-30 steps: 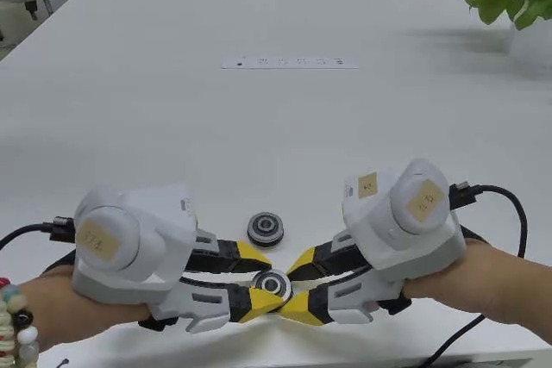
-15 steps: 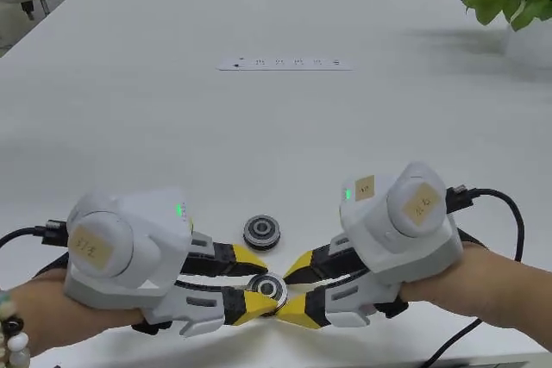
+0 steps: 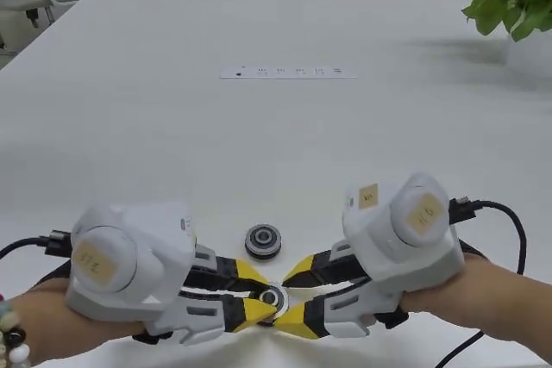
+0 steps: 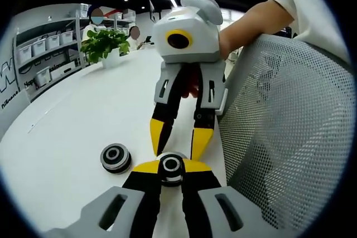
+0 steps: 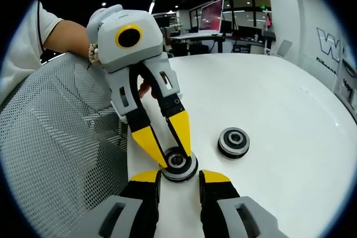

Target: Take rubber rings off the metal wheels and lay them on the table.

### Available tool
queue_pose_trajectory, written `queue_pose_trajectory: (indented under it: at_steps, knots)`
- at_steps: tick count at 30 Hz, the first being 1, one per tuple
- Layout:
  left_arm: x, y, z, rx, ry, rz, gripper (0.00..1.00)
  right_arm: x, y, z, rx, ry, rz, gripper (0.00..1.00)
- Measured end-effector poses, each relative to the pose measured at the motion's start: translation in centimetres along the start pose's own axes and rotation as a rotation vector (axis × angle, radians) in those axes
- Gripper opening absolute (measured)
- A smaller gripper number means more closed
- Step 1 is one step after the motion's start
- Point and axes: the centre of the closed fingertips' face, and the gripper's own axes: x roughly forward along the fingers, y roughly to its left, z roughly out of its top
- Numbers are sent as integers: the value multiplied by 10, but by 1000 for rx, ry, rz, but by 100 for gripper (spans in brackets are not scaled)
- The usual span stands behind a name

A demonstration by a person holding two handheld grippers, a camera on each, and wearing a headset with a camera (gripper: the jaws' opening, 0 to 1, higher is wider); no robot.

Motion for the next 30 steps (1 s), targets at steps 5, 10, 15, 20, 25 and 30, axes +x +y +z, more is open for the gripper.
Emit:
queue_pose_trajectory:
  at_steps: [5,10,15,20,25,30]
  knots:
    - [0,0,0,18,0,2,8,1,1,0,-76,8,4,22]
    - [0,-1,0,14,4,2,8,0,2,-1,-127,29,0,20]
    - [0,-1,-1,5,-1,2,8,-2,1,-3,-115,36,4,18]
    - [0,0,-1,6,-7,1,8,-4,0,-4,-89,39,8,16]
    - [1,-1,-1,13,-12,1,8,-3,0,-5,-133,52,4,16]
    - [0,-1,-1,0,-20,3,8,-3,0,-6,-142,59,3,16]
